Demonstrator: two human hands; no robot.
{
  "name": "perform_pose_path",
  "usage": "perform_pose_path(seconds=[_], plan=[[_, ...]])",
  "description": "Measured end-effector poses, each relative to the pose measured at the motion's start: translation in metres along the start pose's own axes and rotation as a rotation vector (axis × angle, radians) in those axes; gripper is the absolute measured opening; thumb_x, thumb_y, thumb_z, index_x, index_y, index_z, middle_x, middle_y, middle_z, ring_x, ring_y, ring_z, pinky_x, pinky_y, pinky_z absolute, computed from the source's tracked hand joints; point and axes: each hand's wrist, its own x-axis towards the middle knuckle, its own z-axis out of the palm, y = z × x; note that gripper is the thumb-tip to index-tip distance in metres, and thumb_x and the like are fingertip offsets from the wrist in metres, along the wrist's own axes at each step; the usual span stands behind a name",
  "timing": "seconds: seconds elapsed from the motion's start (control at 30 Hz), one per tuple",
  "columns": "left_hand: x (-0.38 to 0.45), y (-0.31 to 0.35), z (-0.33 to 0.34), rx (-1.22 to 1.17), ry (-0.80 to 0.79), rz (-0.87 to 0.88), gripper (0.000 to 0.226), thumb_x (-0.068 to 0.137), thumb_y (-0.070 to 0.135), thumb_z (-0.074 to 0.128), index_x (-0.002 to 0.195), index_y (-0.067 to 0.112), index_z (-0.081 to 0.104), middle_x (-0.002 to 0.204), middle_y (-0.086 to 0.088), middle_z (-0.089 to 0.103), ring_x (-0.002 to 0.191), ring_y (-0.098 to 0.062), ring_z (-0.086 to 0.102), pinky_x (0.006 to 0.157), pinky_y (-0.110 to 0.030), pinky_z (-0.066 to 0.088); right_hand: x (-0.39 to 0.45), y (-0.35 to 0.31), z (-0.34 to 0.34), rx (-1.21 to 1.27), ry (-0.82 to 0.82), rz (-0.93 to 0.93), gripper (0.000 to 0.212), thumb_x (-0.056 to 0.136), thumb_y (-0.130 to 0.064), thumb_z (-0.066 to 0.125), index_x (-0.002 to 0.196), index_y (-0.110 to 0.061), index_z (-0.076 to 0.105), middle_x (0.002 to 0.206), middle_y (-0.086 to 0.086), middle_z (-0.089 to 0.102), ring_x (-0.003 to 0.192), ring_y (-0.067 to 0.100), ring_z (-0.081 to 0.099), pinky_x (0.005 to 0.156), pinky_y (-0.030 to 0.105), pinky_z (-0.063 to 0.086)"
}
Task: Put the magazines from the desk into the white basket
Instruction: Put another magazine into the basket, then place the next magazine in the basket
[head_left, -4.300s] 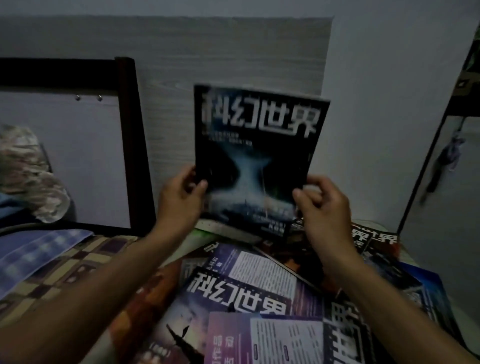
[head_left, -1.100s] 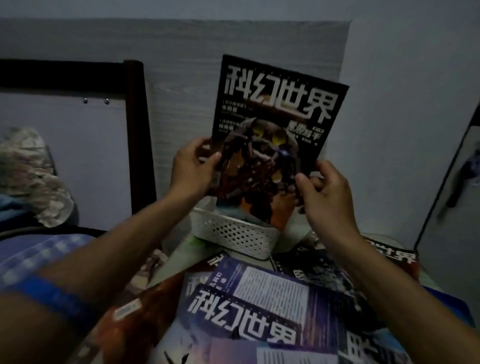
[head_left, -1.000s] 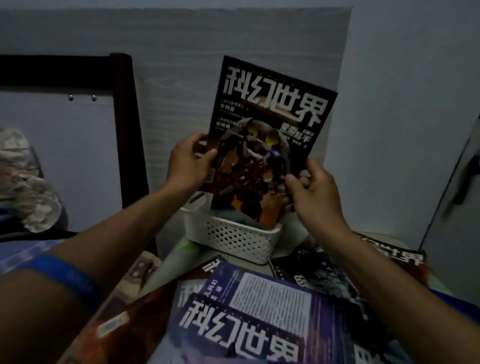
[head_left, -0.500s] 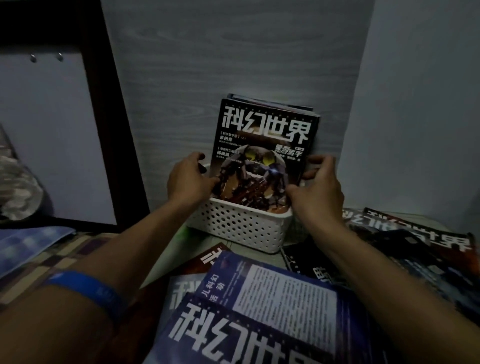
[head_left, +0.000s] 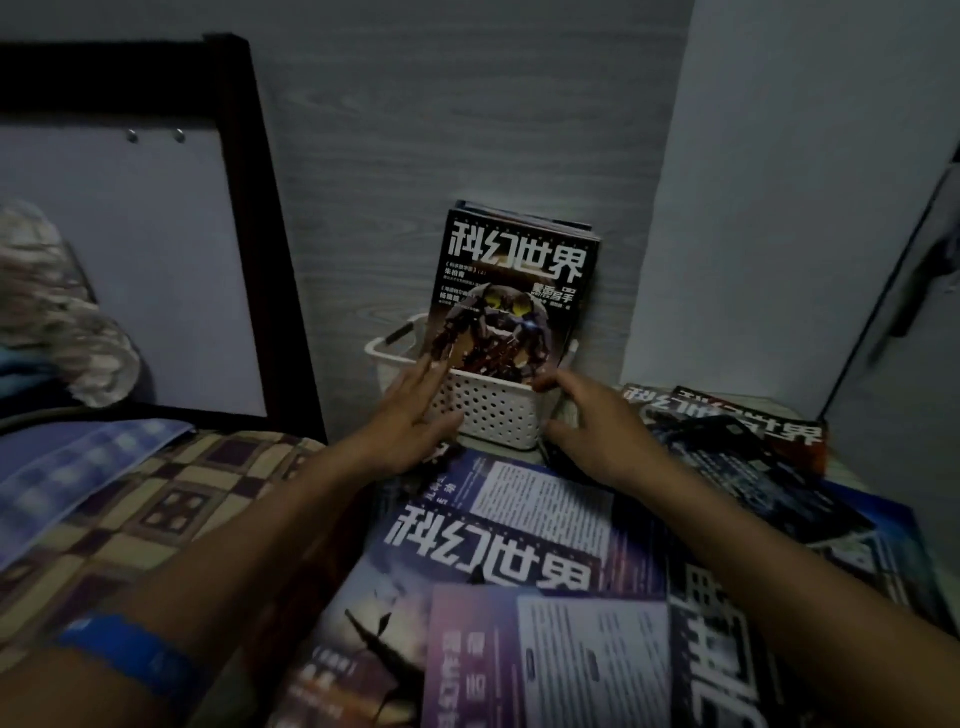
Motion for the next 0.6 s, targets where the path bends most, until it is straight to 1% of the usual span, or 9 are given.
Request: perform_pose_path(seconds=[0.07,0.1,0.13,0.2,0.27,0.37,0.47,0.53,0.6], plan=[[-0.031,0.012,0.005,-0.038,-0.044,0.043,0.053,0.096,0.032,0.058,0.143,0.012,0.045,0.157,-0.009,0.032,0.136,-0.008,0.030,0.104,-0.004,0.017,-0.028,-0.003,-0.005,-0.039,-0.067,-0.017,0.041,0.086,-0.020,0.068,0.125,-0.025,0.054,0.127,-0.001,0.060,0.100,0.011,0.059,0.082,0.029,0.051],[-0.049,0.019,0.009,0.040,-0.067,0.098,0.042,0.095,0.032,0.059,0.131,0.009,0.057,0.147,-0.012,0.046,0.127,-0.012,0.043,0.096,-0.006,0.026,-0.043,-0.004,-0.008,-0.086,-0.096,-0.040,0.042,0.086,-0.023,0.068,0.125,-0.025,0.055,0.125,-0.002,0.061,0.100,0.009,0.058,0.081,0.027,0.049],[-0.066,0.023,0.015,0.129,-0.061,0.177,0.038,0.096,0.035,0.057,0.122,0.008,0.064,0.135,-0.013,0.056,0.120,-0.019,0.051,0.092,-0.016,0.034,-0.057,-0.004,-0.011,-0.143,-0.132,-0.074,0.040,0.086,-0.027,0.068,0.125,-0.025,0.057,0.124,-0.002,0.064,0.100,0.008,0.058,0.082,0.027,0.049],[-0.093,0.028,0.025,0.247,0.034,0.316,0.036,0.095,0.038,0.054,0.115,0.011,0.069,0.119,-0.009,0.067,0.106,-0.023,0.059,0.086,-0.029,0.040,-0.082,-0.004,-0.024,-0.210,-0.276,-0.106,0.037,0.086,-0.040,0.066,0.120,-0.027,0.060,0.119,-0.004,0.067,0.098,0.010,0.062,0.085,0.034,0.052],[-0.108,0.033,0.026,0.245,0.153,0.351,0.029,0.093,0.035,0.059,0.107,0.013,0.071,0.106,-0.006,0.072,0.095,-0.023,0.063,0.079,-0.031,0.046,-0.101,-0.005,-0.040,-0.244,-0.485,-0.111,0.046,0.082,-0.054,0.066,0.121,-0.030,0.060,0.119,-0.007,0.065,0.102,0.009,0.061,0.090,0.036,0.051],[-0.115,0.039,0.028,0.257,0.203,0.357,0.019,0.093,0.026,0.063,0.102,0.013,0.073,0.098,-0.006,0.074,0.089,-0.023,0.064,0.073,-0.027,0.040,-0.120,-0.010,-0.057,-0.272,-0.708,-0.074,0.078,0.073,-0.065,0.070,0.139,-0.031,0.047,0.140,-0.014,0.050,0.123,0.006,0.048,0.105,0.024,0.039],[-0.117,0.041,0.030,0.254,0.200,0.303,0.018,0.095,0.020,0.060,0.106,0.013,0.073,0.105,-0.006,0.073,0.096,-0.023,0.063,0.075,-0.026,0.040,-0.131,-0.016,-0.059,-0.370,-0.693,-0.071,0.086,0.068,-0.068,0.071,0.141,-0.030,0.044,0.144,-0.012,0.045,0.127,0.011,0.045,0.107,0.029,0.038],[-0.120,0.043,0.030,0.285,0.222,0.294,0.017,0.093,0.017,0.061,0.104,0.012,0.073,0.106,-0.007,0.072,0.097,-0.025,0.064,0.077,-0.027,0.041,-0.132,-0.020,-0.057,-0.453,-0.669,-0.056,0.082,0.065,-0.070,0.071,0.133,-0.029,0.050,0.135,-0.008,0.051,0.118,0.015,0.051,0.101,0.034,0.044],[-0.126,0.045,0.030,0.364,0.304,0.297,0.014,0.088,0.014,0.066,0.100,0.012,0.074,0.108,-0.007,0.070,0.097,-0.025,0.063,0.076,-0.026,0.042,-0.128,-0.024,-0.057,-0.475,-0.693,0.017,0.079,0.061,-0.069,0.075,0.124,-0.027,0.053,0.124,-0.007,0.056,0.108,0.015,0.055,0.095,0.036,0.048]])
